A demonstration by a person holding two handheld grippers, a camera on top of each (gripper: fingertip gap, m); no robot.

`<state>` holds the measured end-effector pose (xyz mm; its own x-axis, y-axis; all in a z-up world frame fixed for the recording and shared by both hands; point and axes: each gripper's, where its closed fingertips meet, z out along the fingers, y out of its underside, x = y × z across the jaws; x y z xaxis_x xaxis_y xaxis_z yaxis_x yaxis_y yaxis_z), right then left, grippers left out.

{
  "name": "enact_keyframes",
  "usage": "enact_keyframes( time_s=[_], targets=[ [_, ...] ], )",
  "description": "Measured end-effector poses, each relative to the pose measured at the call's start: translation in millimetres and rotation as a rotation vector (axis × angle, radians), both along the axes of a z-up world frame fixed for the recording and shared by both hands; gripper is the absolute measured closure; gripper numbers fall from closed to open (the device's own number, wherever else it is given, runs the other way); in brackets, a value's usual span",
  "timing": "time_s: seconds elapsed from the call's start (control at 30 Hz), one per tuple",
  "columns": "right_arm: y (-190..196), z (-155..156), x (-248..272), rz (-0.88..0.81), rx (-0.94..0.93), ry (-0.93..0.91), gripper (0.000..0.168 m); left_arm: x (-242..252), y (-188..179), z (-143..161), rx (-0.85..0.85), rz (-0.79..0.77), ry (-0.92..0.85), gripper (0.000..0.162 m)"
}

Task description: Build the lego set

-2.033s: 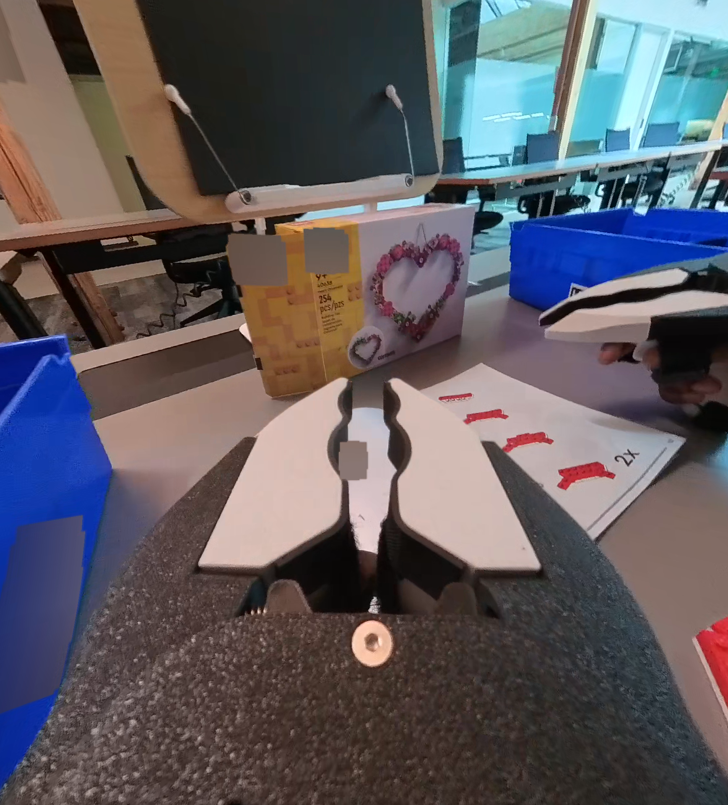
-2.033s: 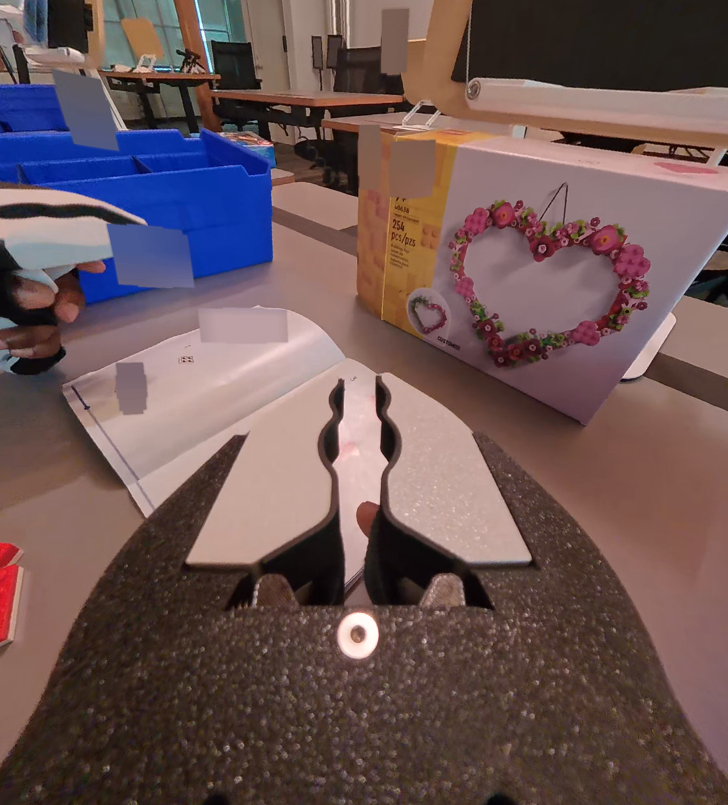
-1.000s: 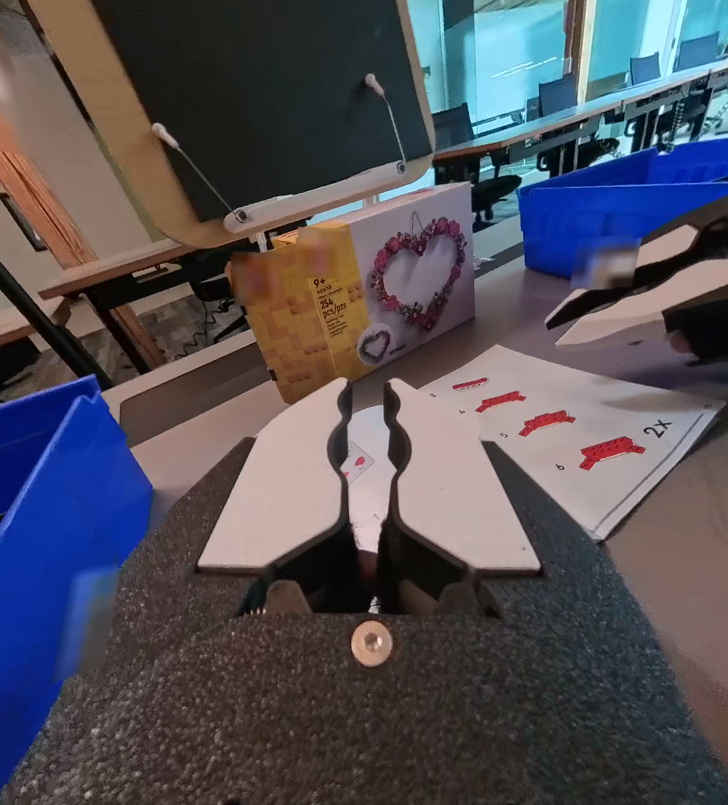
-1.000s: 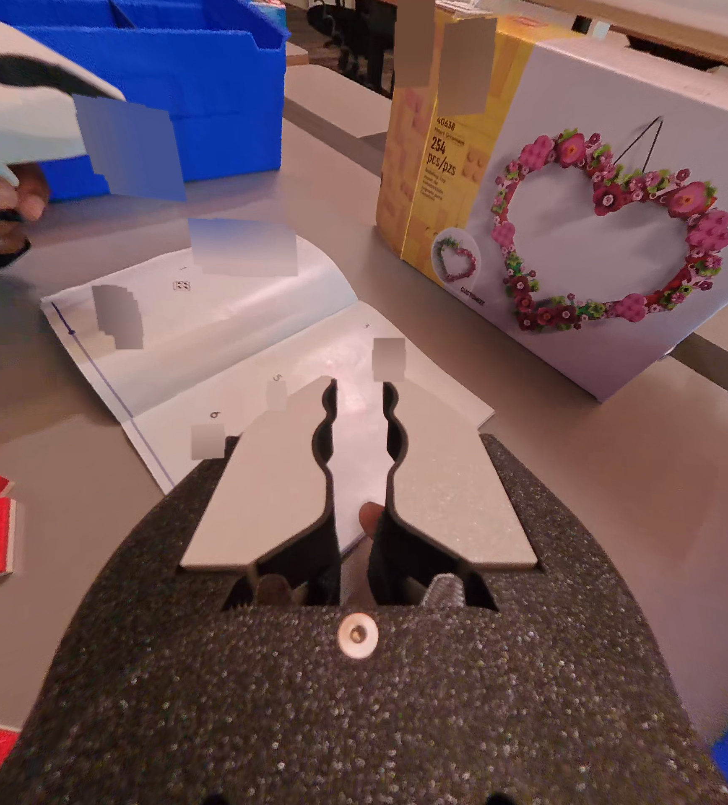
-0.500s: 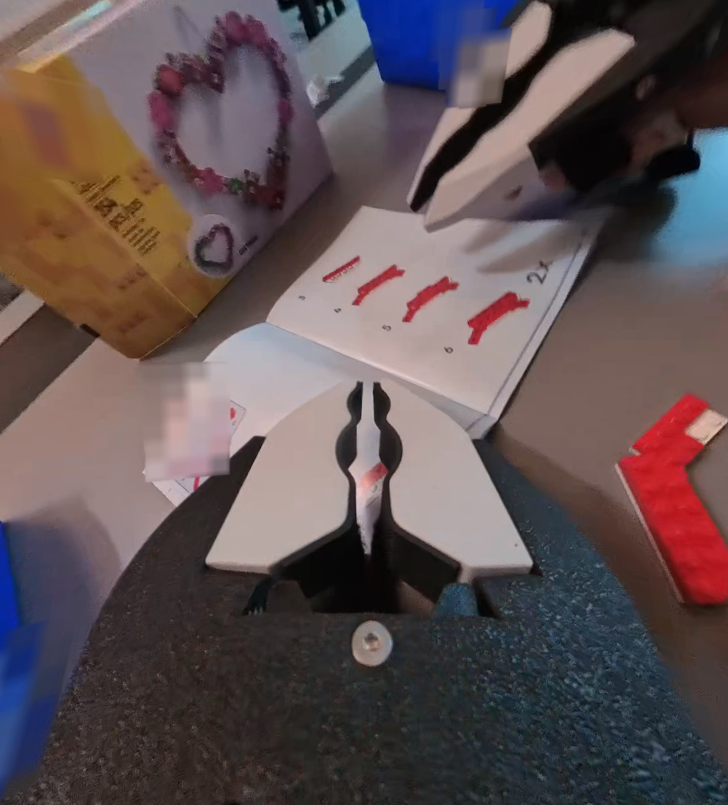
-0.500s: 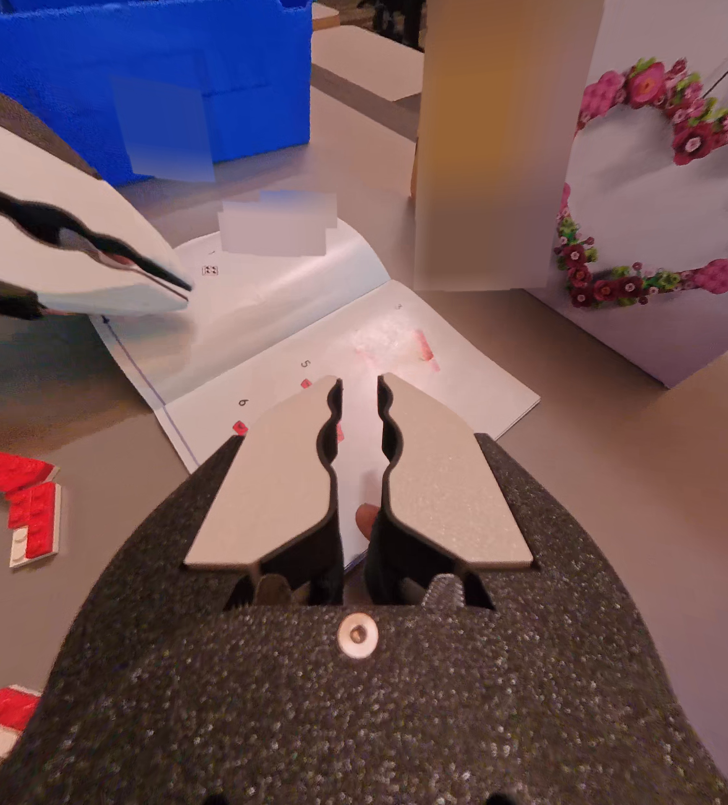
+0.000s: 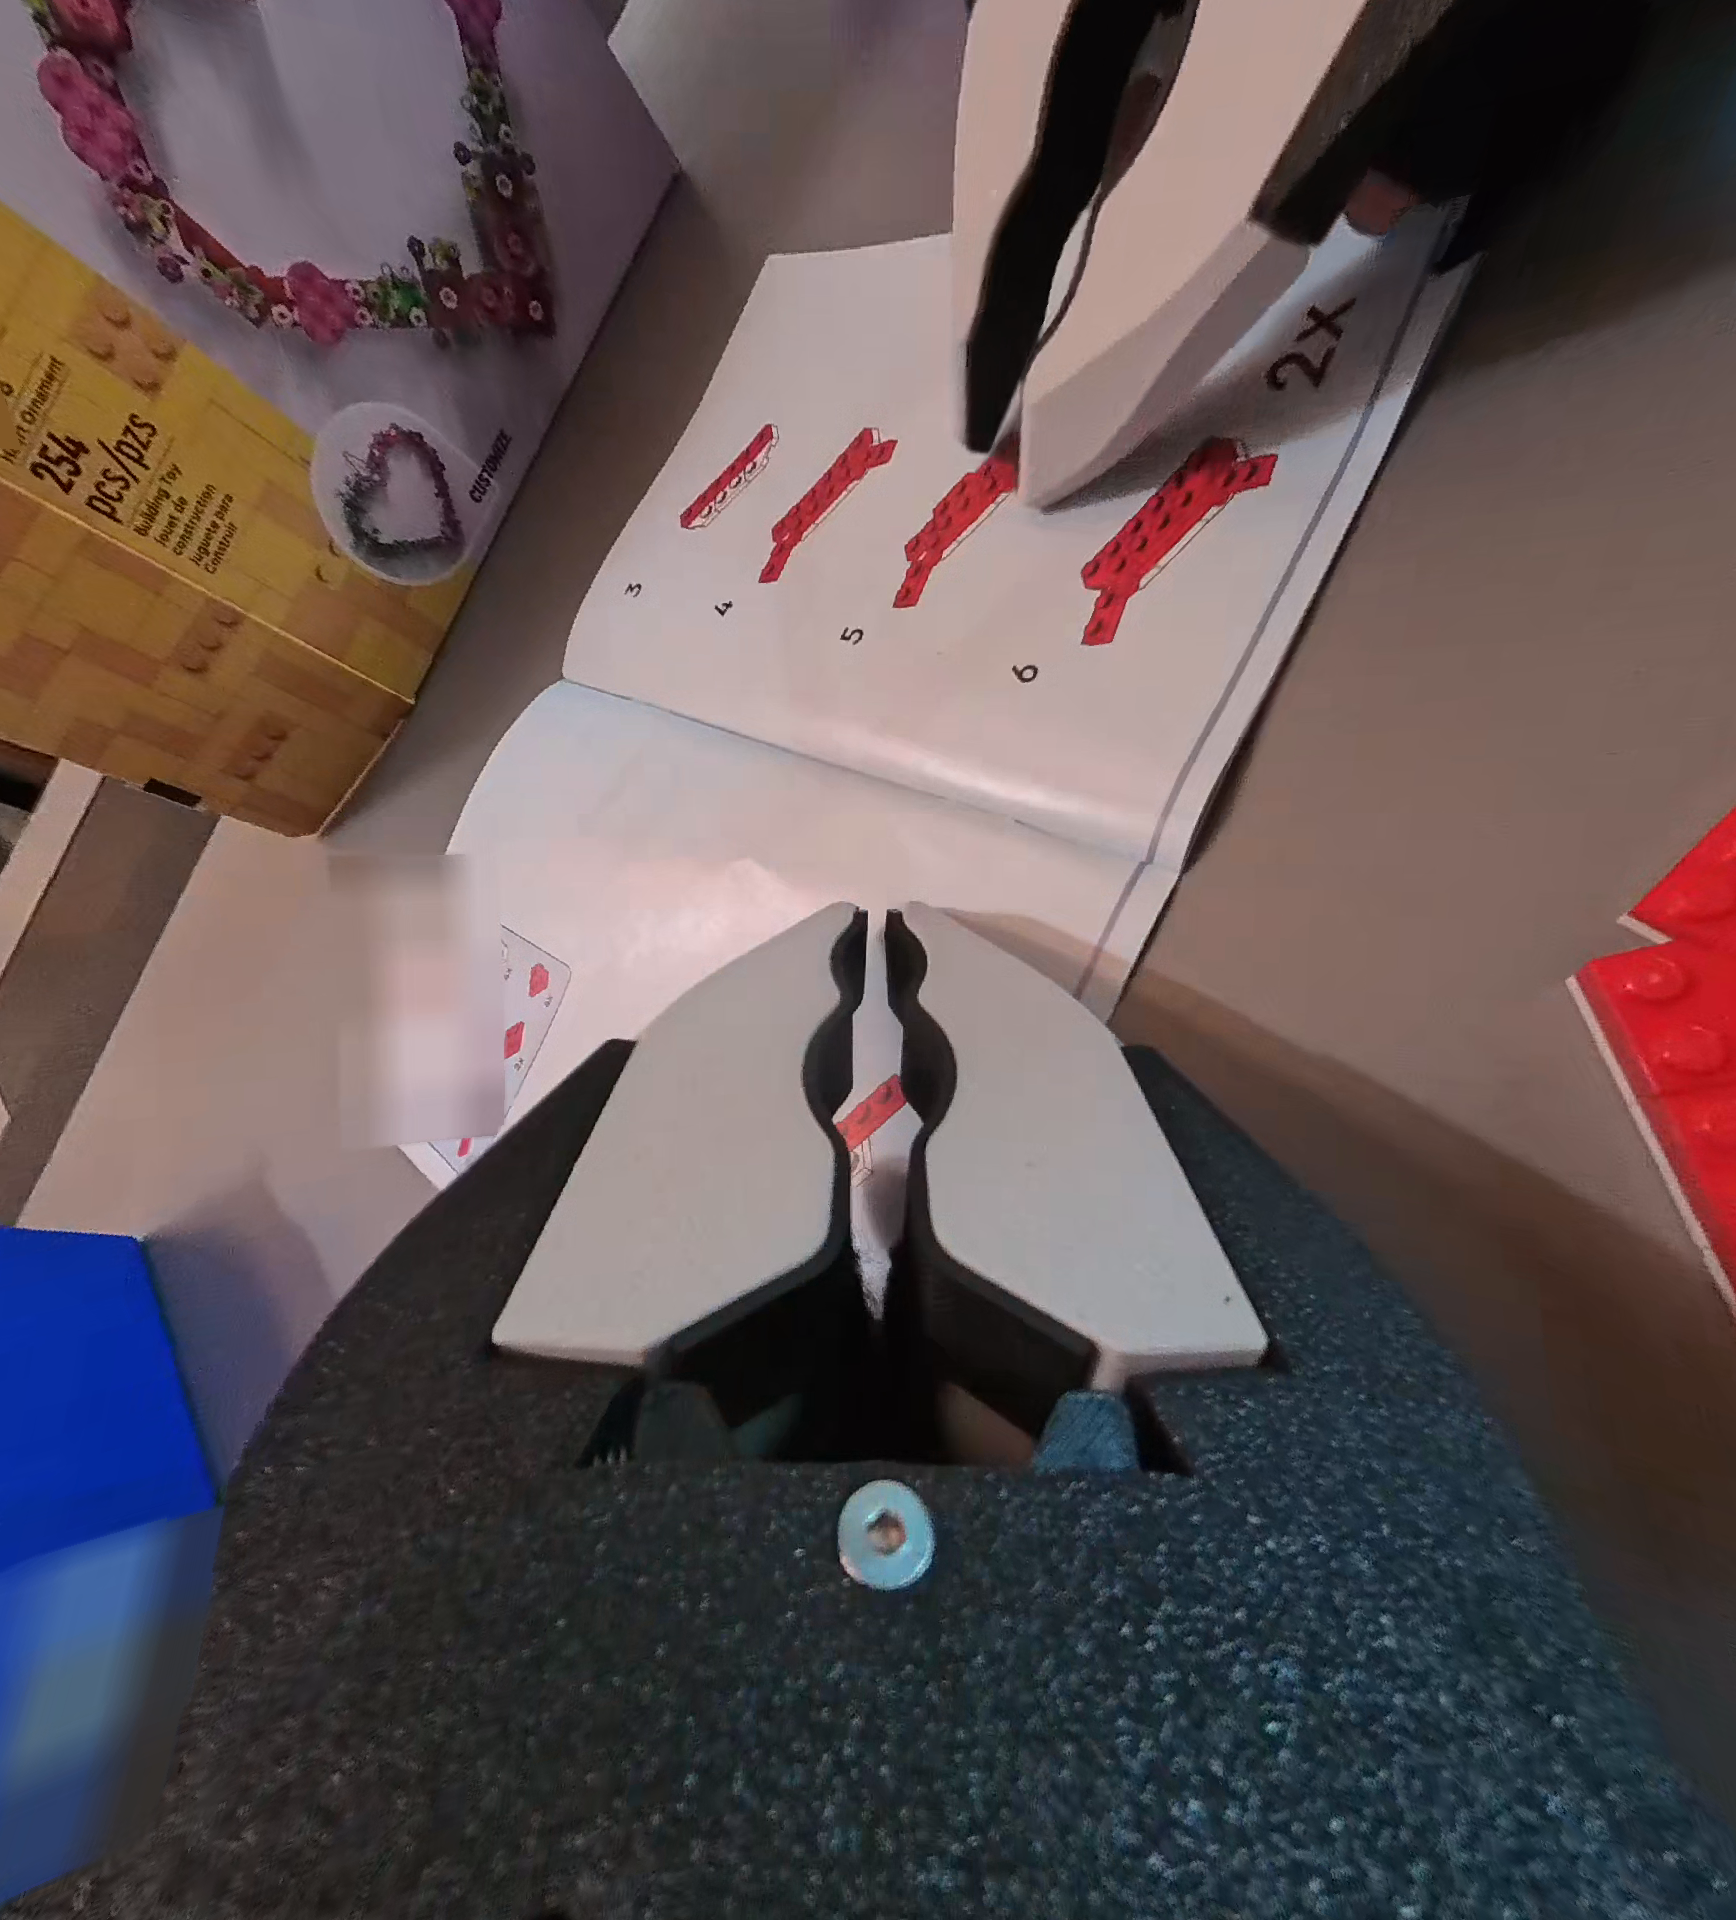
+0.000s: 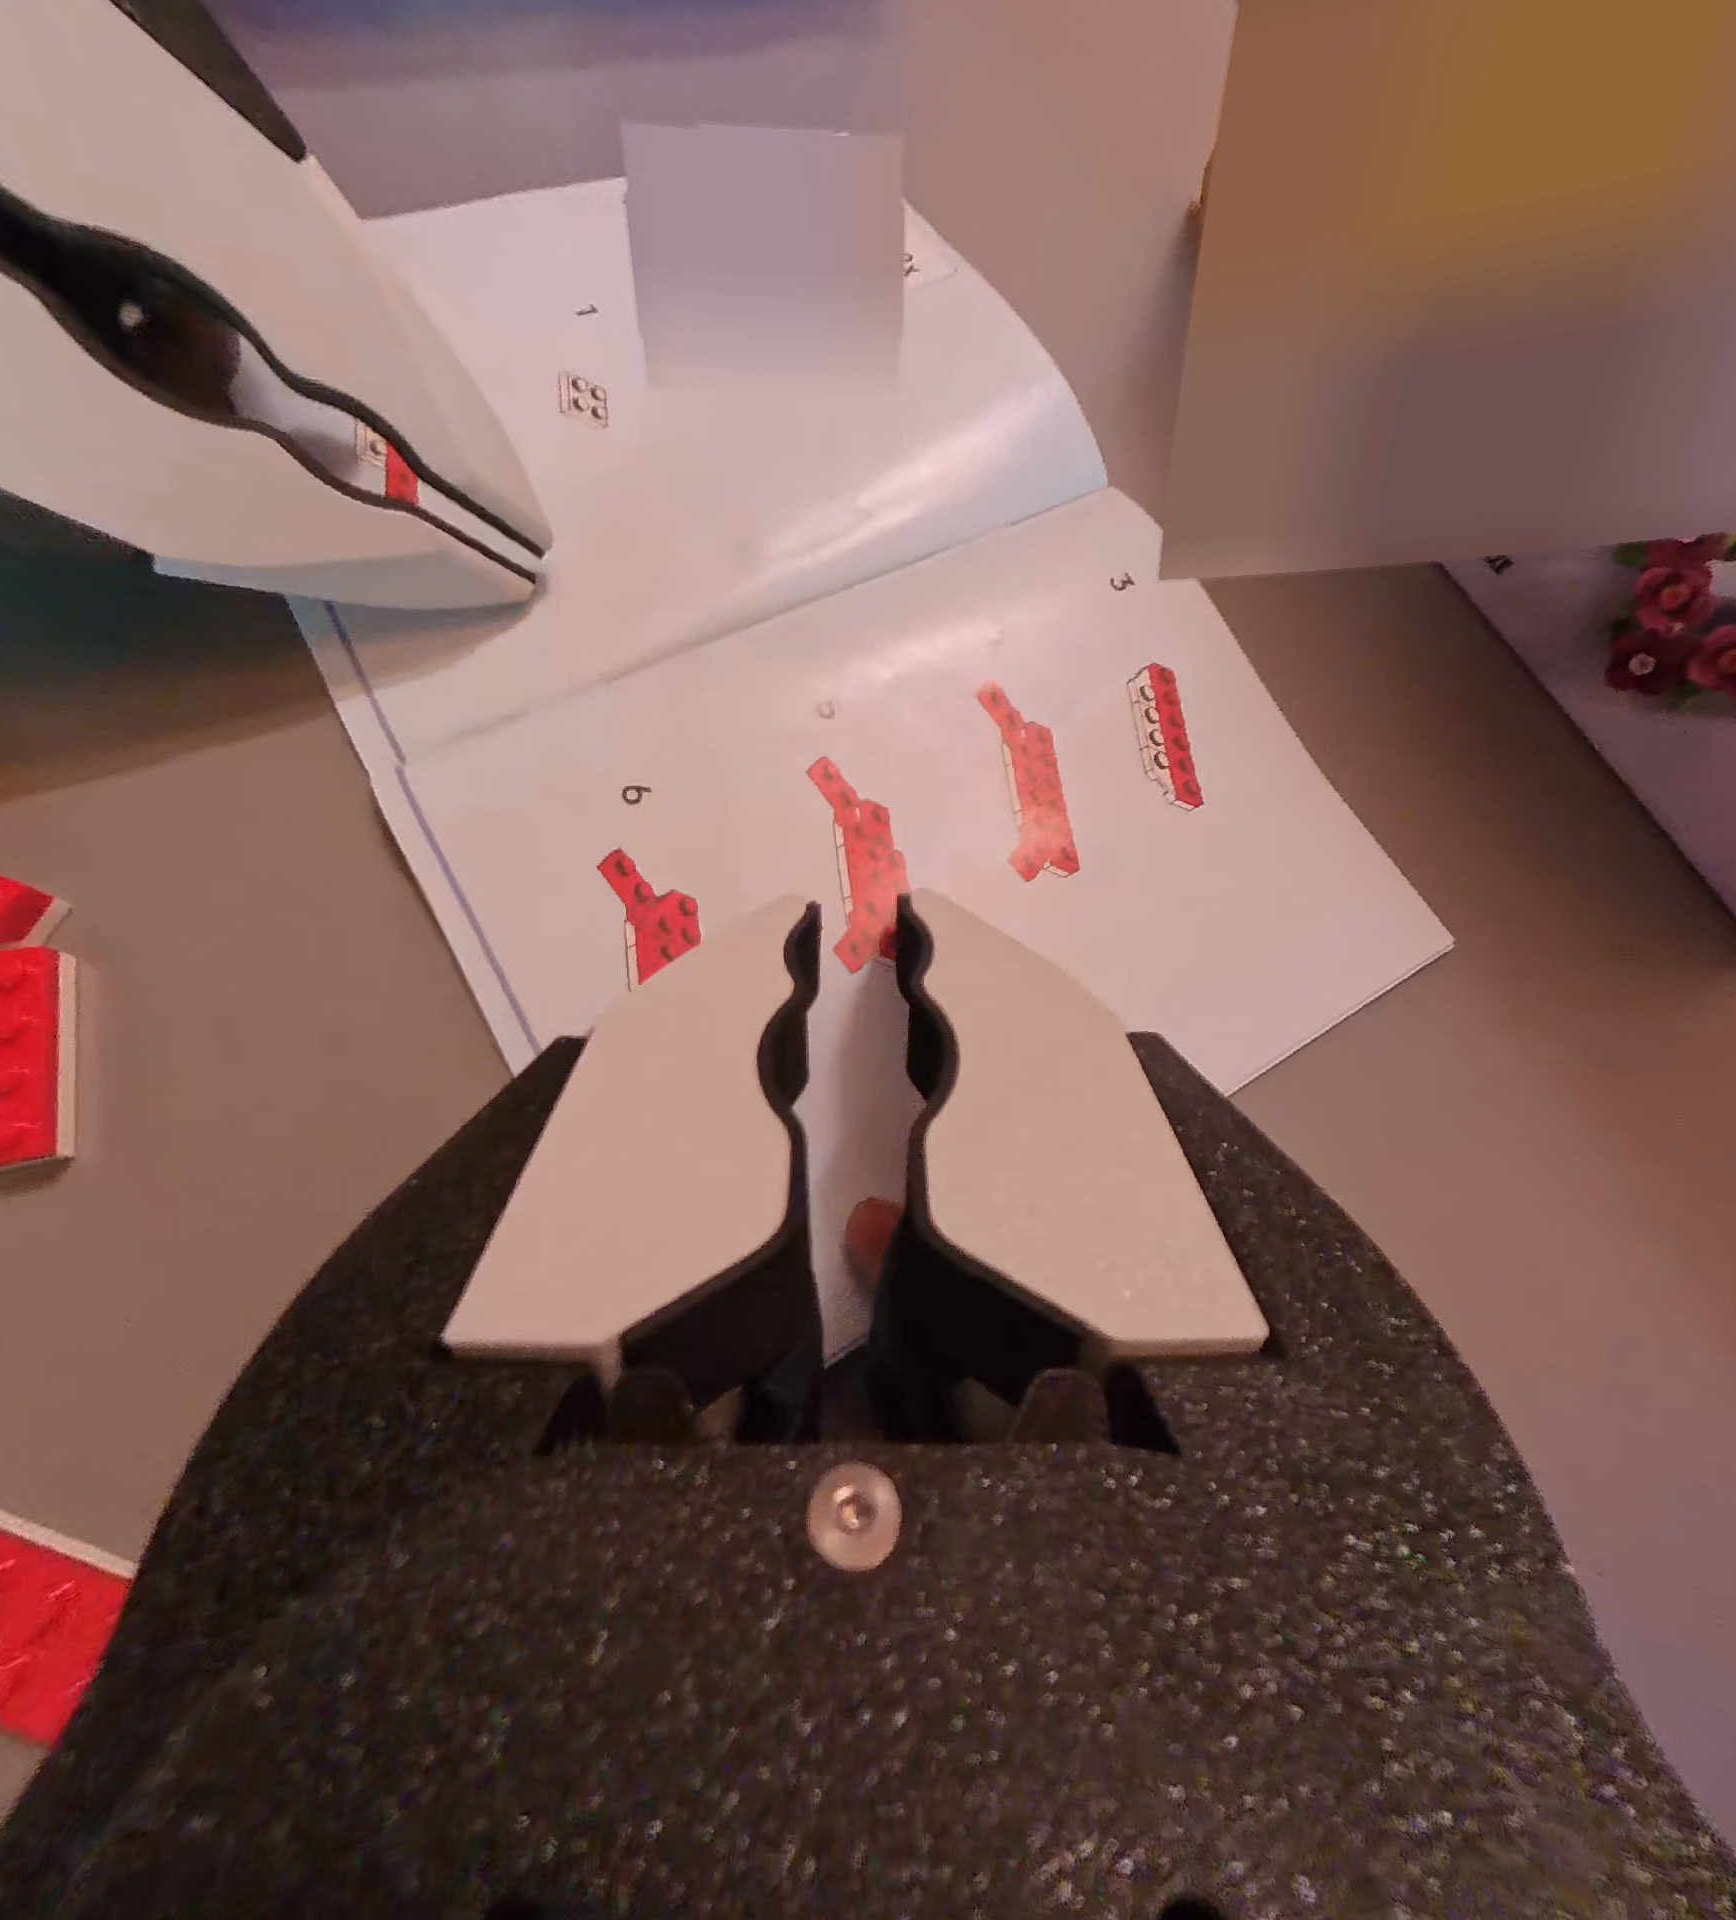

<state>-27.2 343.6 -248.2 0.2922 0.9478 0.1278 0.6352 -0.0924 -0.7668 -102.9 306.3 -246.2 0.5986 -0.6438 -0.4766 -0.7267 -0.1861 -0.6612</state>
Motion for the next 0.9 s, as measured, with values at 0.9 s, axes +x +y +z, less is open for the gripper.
enact_keyframes(
  time_s=[0.9],
  targets=[
    [0, -2, 0, 0.0, -0.09, 0.019, 0.155, 2, -1, -2, -0.016, 0.021, 0.0, 0.162]
  ],
)
